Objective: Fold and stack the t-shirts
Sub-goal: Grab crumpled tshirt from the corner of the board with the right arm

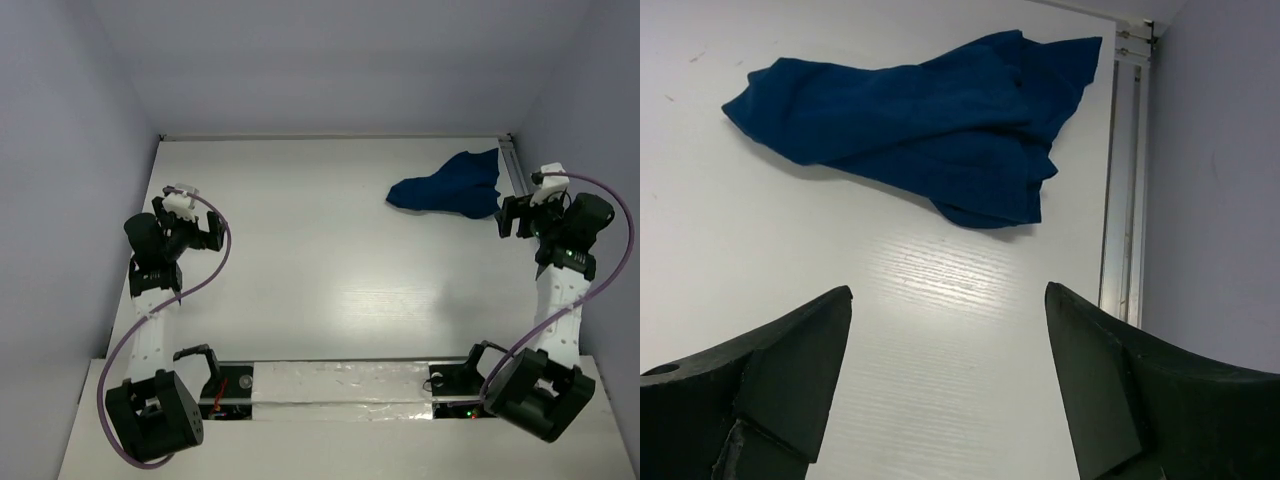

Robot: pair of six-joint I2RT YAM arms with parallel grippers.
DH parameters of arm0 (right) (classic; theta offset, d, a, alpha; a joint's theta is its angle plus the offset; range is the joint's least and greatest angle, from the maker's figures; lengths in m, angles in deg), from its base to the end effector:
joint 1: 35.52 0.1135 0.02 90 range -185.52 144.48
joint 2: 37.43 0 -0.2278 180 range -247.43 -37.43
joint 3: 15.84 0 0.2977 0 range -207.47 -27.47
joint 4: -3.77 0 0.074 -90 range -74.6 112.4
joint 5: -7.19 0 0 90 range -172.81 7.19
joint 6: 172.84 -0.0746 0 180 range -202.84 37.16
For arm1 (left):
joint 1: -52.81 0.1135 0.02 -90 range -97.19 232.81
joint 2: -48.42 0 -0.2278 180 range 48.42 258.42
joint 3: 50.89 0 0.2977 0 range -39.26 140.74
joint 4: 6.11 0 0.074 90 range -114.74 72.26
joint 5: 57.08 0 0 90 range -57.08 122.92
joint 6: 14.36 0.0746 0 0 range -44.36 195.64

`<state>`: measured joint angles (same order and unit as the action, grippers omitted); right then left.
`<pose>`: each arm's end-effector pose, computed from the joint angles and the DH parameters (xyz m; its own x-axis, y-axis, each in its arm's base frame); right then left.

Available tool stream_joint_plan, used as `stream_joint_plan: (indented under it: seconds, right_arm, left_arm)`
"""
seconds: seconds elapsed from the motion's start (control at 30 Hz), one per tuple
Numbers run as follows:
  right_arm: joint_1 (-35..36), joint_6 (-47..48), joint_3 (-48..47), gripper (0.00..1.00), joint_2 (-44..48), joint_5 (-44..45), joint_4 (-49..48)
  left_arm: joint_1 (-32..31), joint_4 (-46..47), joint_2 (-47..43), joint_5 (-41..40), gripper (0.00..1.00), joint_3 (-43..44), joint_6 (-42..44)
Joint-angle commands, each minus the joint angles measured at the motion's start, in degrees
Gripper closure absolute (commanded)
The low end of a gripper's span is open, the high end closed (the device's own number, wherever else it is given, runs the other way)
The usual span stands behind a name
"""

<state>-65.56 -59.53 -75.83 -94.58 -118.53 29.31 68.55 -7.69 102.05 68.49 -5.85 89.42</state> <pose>0.2970 -0.1214 0.2677 -0.2831 -0.2074 -0.9364 -0.1871 0.9695 -0.1581 0.3119 0.0428 0.2287 -0.0863 0.1770 -0.9804 0.3614 0.9226 0.1347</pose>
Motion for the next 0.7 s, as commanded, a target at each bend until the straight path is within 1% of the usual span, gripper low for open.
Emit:
stream_joint_plan:
  seconds: [0.0, 0.03, 0.07, 0.1, 0.13, 0.17, 0.2, 0.23, 0.27, 0.33, 0.37, 0.4, 0.47, 0.5, 0.6, 0.63, 0.67]
  right_arm:
    - [-0.3, 4.5, -7.3, 0.17, -6.0, -2.8, 3.7]
    - [-0.3, 5.9, -12.1, 0.18, -8.0, -3.6, 9.7]
    - [0.4, 7.0, -14.9, 0.18, -10.2, -4.3, 12.9]
    - [1.1, 9.5, -18.0, 0.23, -12.8, -4.3, 16.2]
    - [2.8, 11.0, -21.0, 0.27, -17.7, -4.1, 23.0]
    - [3.8, 11.5, -26.3, 0.29, -19.8, -3.5, 25.4]
    - [5.3, 12.3, -28.5, 0.31, -21.9, -2.3, 27.7]
    - [7.2, 13.7, -30.4, 0.33, -23.8, 1.7, 31.1]
    - [10.9, 13.8, -32.8, 0.34, -26.7, 4.1, 31.9]
    - [14.8, 14.6, -34.2, 0.33, -28.8, 10.1, 32.6]
    - [18.0, 14.6, -35.3, 0.32, -30.5, 12.0, 32.3]
    - [19.3, 14.6, -36.1, 0.32, -31.5, 13.8, 31.9]
    - [20.9, 15.3, -38.3, 0.31, -35.3, 15.8, 32.6]
    - [21.4, 15.5, -41.3, 0.31, -37.0, 16.3, 32.9]
    - [21.4, 15.4, -45.8, 0.33, -43.5, 20.5, 34.3]
    - [21.4, 14.8, -47.1, 0.33, -44.5, 24.7, 32.9]
    - [21.4, 14.6, -47.4, 0.33, -45.4, 26.7, 31.9]
  left_arm:
    - [-0.1, 2.5, -0.2, 1.5, 0.01, -0.2, -0.2]
    - [-0.1, 2.6, -0.2, 1.6, 0.01, -0.3, -0.2]
    - [-0.1, 2.7, -0.4, 1.7, 0.01, -0.4, 0.0]
    - [-0.1, 2.9, -0.5, 1.8, 0.01, -0.5, 0.0]
    - [-0.1, 3.0, -0.5, 1.8, 0.01, -0.6, 0.1]
    - [-0.1, 3.0, -0.5, 1.8, 0.01, -0.7, 0.2]
    - [-0.1, 3.1, -0.5, 1.9, 0.01, -0.6, 0.1]
    - [-0.1, 3.2, -0.5, 1.9, 0.01, -0.7, 0.1]
    - [-0.1, 3.3, -0.6, 2.0, 0.01, -0.6, 0.1]
    - [-0.1, 3.3, -0.7, 2.1, 0.01, -0.6, 0.1]
    - [-0.1, 3.4, -0.8, 2.2, 0.01, -0.6, 0.1]
    - [-0.1, 3.4, -0.9, 2.2, 0.01, -0.7, 0.2]
    - [-0.1, 3.4, -1.2, 2.3, 0.01, -0.7, 0.4]
    - [-0.1, 3.5, -1.3, 2.4, 0.01, -0.9, 0.5]
    - [-0.1, 3.9, -1.4, 2.2, 0.01, -1.2, 0.7]
    - [-0.1, 4.0, -1.4, 2.3, 0.01, -1.4, 0.6]
    - [-0.1, 4.1, -1.4, 2.2, 0.01, -1.5, 0.8]
